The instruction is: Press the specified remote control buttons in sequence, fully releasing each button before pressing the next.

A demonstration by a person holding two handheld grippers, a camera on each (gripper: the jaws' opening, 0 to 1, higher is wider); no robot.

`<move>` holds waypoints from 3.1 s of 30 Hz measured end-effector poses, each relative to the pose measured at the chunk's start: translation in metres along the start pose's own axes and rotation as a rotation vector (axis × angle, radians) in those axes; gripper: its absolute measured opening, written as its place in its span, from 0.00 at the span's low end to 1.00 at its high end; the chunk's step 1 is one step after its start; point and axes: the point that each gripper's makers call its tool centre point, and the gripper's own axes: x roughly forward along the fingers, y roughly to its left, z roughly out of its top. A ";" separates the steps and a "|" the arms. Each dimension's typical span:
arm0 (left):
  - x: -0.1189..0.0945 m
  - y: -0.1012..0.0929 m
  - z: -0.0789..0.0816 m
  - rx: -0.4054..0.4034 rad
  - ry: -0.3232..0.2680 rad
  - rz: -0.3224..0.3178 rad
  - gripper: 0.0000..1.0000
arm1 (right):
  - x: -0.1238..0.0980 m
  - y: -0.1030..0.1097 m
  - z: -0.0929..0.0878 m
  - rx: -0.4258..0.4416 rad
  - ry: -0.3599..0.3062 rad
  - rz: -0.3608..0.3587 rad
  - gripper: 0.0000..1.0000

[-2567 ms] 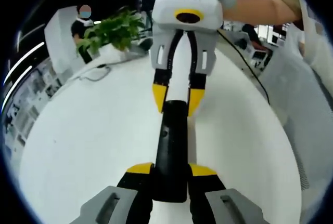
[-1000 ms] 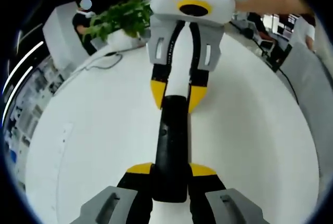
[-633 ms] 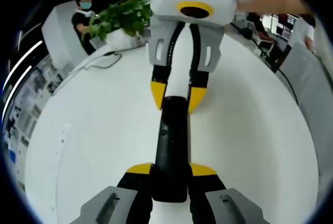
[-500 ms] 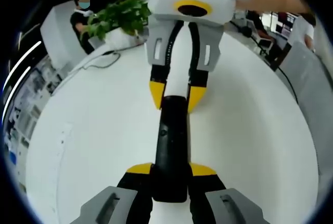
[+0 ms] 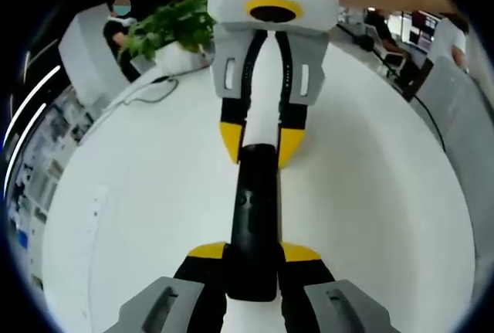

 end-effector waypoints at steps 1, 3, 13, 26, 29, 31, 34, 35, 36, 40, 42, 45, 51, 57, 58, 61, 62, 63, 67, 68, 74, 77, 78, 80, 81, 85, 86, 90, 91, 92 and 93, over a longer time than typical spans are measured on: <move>0.000 0.000 0.000 -0.001 0.001 0.000 0.24 | 0.000 0.000 0.000 0.003 0.000 0.000 0.22; 0.000 0.001 0.000 -0.003 0.002 0.000 0.24 | 0.000 0.000 0.000 0.010 0.000 0.000 0.22; -0.001 0.002 -0.001 -0.012 0.003 0.010 0.24 | -0.002 0.000 0.001 0.023 -0.007 -0.009 0.23; -0.002 0.007 -0.004 -0.041 -0.008 0.026 0.27 | 0.003 -0.018 -0.008 0.086 -0.034 -0.029 0.28; -0.003 0.004 -0.004 -0.060 -0.019 0.026 0.28 | 0.003 -0.019 -0.009 0.100 -0.045 -0.028 0.28; -0.003 0.003 -0.003 -0.069 -0.025 0.027 0.29 | 0.004 -0.021 -0.011 0.110 -0.054 -0.032 0.29; -0.004 0.002 -0.003 -0.082 -0.034 0.034 0.32 | 0.003 -0.021 -0.012 0.117 -0.058 -0.042 0.31; -0.004 0.002 -0.003 -0.086 -0.036 0.035 0.33 | 0.003 -0.021 -0.012 0.117 -0.058 -0.041 0.31; -0.005 0.002 -0.003 -0.086 -0.037 0.036 0.34 | 0.004 -0.022 -0.013 0.117 -0.057 -0.040 0.31; -0.011 0.004 0.002 -0.107 -0.073 0.053 0.34 | -0.002 -0.020 -0.010 0.120 -0.075 -0.048 0.32; -0.015 0.004 0.006 -0.121 -0.101 0.063 0.35 | -0.006 -0.019 -0.006 0.129 -0.092 -0.061 0.32; -0.020 0.005 0.010 -0.132 -0.121 0.085 0.37 | -0.011 -0.019 -0.004 0.140 -0.108 -0.073 0.32; -0.037 0.004 0.019 -0.135 -0.182 0.151 0.36 | -0.021 -0.010 0.000 0.208 -0.159 -0.090 0.32; -0.050 -0.003 0.021 -0.150 -0.216 0.190 0.36 | -0.035 0.008 0.004 0.253 -0.195 -0.104 0.32; -0.052 -0.004 0.023 -0.163 -0.231 0.194 0.37 | -0.039 0.011 0.005 0.254 -0.199 -0.110 0.33; -0.062 -0.007 0.025 -0.197 -0.269 0.215 0.38 | -0.047 0.015 0.007 0.277 -0.222 -0.128 0.33; -0.065 -0.008 0.026 -0.202 -0.277 0.223 0.38 | -0.051 0.018 0.009 0.291 -0.234 -0.133 0.33; -0.070 -0.012 0.029 -0.213 -0.289 0.234 0.38 | -0.054 0.020 0.010 0.299 -0.241 -0.136 0.33; -0.081 -0.024 0.033 -0.216 -0.312 0.256 0.38 | -0.064 0.027 0.011 0.321 -0.259 -0.151 0.33; -0.083 -0.027 0.033 -0.218 -0.314 0.259 0.38 | -0.066 0.029 0.011 0.325 -0.261 -0.156 0.33; -0.097 -0.040 0.029 -0.239 -0.332 0.286 0.40 | -0.080 0.041 0.011 0.343 -0.278 -0.178 0.33; -0.106 -0.046 0.031 -0.286 -0.365 0.296 0.41 | -0.089 0.048 0.016 0.350 -0.295 -0.194 0.33; -0.110 -0.048 0.032 -0.304 -0.383 0.303 0.42 | -0.093 0.052 0.018 0.354 -0.304 -0.200 0.33; -0.115 -0.055 0.032 -0.322 -0.390 0.304 0.42 | -0.098 0.059 0.021 0.355 -0.311 -0.206 0.33; -0.115 -0.057 0.032 -0.325 -0.390 0.304 0.42 | -0.099 0.061 0.022 0.355 -0.313 -0.208 0.34; -0.122 -0.071 0.035 -0.331 -0.391 0.316 0.42 | -0.107 0.070 0.022 0.359 -0.323 -0.219 0.34; -0.124 -0.074 0.035 -0.335 -0.393 0.319 0.42 | -0.110 0.073 0.022 0.364 -0.328 -0.223 0.34; -0.130 -0.092 0.044 -0.350 -0.409 0.329 0.42 | -0.117 0.082 0.021 0.375 -0.341 -0.234 0.35; -0.132 -0.088 0.037 -0.354 -0.417 0.333 0.42 | -0.120 0.086 0.021 0.376 -0.346 -0.238 0.35; -0.133 -0.092 0.040 -0.358 -0.425 0.332 0.42 | -0.121 0.089 0.022 0.378 -0.350 -0.242 0.35; -0.134 -0.102 0.046 -0.364 -0.436 0.329 0.42 | -0.124 0.093 0.022 0.383 -0.356 -0.245 0.35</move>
